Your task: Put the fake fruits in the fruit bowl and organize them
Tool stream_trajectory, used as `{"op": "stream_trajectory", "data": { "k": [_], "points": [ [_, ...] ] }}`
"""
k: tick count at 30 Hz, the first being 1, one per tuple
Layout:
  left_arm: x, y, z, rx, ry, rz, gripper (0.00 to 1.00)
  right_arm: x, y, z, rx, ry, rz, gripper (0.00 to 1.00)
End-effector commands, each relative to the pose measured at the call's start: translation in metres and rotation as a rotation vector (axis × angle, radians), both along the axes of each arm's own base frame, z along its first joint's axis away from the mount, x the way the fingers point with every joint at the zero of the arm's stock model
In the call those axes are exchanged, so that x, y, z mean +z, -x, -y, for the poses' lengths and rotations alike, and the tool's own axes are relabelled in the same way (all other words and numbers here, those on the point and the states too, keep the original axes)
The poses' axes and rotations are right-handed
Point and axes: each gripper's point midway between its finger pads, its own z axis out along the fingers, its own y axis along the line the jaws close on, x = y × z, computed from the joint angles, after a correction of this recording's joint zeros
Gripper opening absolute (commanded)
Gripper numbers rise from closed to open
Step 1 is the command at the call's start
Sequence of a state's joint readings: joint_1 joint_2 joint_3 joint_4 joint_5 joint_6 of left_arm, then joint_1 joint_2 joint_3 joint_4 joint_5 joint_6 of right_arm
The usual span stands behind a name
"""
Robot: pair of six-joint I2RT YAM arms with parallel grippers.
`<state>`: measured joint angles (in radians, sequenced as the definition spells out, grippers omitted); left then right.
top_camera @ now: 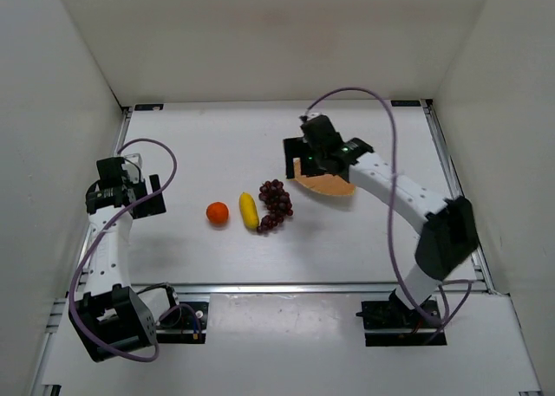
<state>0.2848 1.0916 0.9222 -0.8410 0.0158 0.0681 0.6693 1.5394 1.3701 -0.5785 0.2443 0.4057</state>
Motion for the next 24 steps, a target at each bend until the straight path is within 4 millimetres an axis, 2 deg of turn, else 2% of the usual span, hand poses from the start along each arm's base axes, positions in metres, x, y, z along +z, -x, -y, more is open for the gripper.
{"op": "stream_trajectory", "data": {
  "k": [1,2,3,5,6,8,11,15,16,17,18,20,21,24],
  "points": [
    [0.002,0.003,0.005,-0.023,0.0,0.009,1.0,-0.031,0.007,-0.061,0.259,-0.028,-0.121,1.0],
    [0.002,0.003,0.005,-0.023,0.0,0.009,1.0,-0.037,0.007,-0.07,0.29,-0.022,-0.133,1.0],
    [0.002,0.003,0.005,-0.023,0.0,0.009,1.0,-0.053,0.006,-0.086,0.327,-0.006,-0.17,1.0],
    [0.0,0.003,0.004,-0.03,-0.002,-0.001,1.0,-0.072,0.007,-0.093,0.336,0.027,-0.219,1.0],
    [0.0,0.003,0.004,-0.03,-0.002,-0.001,1.0,-0.093,0.006,-0.094,0.333,0.057,-0.266,1.0],
    [-0.002,0.003,0.003,-0.025,-0.007,-0.013,1.0,-0.107,0.006,-0.095,0.32,0.069,-0.299,1.0],
    [-0.005,0.003,0.003,-0.025,-0.004,-0.024,1.0,-0.128,0.021,-0.109,0.367,0.116,-0.324,1.0],
    [-0.009,0.0,0.002,-0.025,0.003,-0.044,1.0,-0.155,0.023,-0.098,0.294,0.205,-0.382,1.0],
    [-0.01,0.002,0.002,-0.025,0.005,-0.053,1.0,-0.156,0.021,-0.097,0.287,0.213,-0.375,0.97],
    [-0.009,-0.001,0.004,-0.036,0.005,-0.053,1.0,-0.16,0.021,-0.096,0.273,0.221,-0.382,0.81],
    [-0.009,-0.001,0.004,-0.036,0.005,-0.053,1.0,-0.165,0.024,-0.092,0.272,0.231,-0.395,0.71],
    [-0.008,-0.004,0.007,-0.048,0.005,-0.055,1.0,-0.157,0.021,-0.093,0.269,0.214,-0.36,0.56],
    [-0.008,-0.004,0.01,-0.061,0.005,-0.055,1.0,-0.153,0.019,-0.092,0.264,0.214,-0.348,0.41],
    [-0.005,-0.007,0.013,-0.078,-0.007,-0.048,1.0,-0.135,0.019,-0.088,0.255,0.205,-0.312,0.19]
  ]
}}
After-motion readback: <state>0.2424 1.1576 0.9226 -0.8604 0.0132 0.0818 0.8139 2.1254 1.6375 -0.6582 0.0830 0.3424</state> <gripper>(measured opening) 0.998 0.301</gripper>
